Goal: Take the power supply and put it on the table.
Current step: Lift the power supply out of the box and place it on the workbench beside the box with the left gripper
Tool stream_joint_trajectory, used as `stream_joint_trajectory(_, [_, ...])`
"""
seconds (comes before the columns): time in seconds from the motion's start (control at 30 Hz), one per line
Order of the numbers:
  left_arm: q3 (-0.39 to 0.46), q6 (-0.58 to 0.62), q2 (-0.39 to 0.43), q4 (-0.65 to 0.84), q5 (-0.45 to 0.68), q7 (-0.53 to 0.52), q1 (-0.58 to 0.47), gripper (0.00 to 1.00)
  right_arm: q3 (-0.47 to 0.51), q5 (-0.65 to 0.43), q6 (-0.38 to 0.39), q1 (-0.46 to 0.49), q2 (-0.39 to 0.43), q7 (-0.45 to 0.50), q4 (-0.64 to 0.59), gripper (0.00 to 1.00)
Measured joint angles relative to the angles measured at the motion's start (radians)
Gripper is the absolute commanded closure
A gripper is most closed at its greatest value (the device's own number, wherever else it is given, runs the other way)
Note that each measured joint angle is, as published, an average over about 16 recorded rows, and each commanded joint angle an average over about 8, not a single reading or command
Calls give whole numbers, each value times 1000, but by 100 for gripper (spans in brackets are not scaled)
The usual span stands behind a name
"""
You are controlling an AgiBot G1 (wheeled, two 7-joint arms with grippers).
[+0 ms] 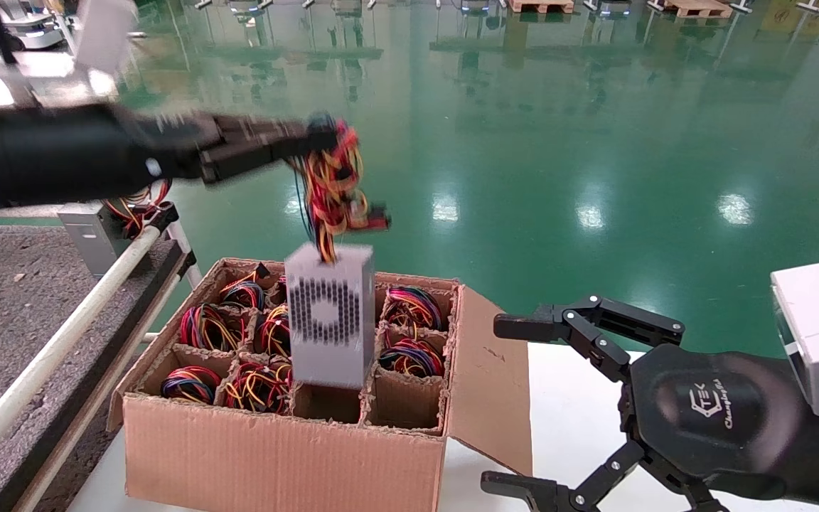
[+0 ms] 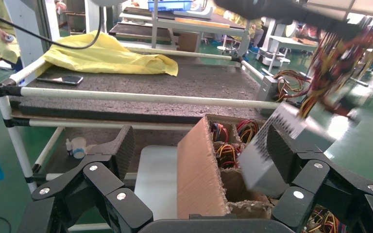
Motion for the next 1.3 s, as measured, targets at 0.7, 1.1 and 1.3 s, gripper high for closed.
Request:
stream_joint_trajectory(0.7, [31, -430, -15, 250, 104, 179, -287, 100, -1, 1, 0, 0, 0, 0, 0, 0])
stream_joint_trajectory(1.1, [36, -465, -21, 267, 114, 191, -304, 100, -1, 1, 1, 0, 1, -1, 0, 0])
stream_joint_trajectory(1.3, [35, -454, -18, 262, 112, 188, -298, 100, -1, 1, 1, 0, 1, -1, 0, 0])
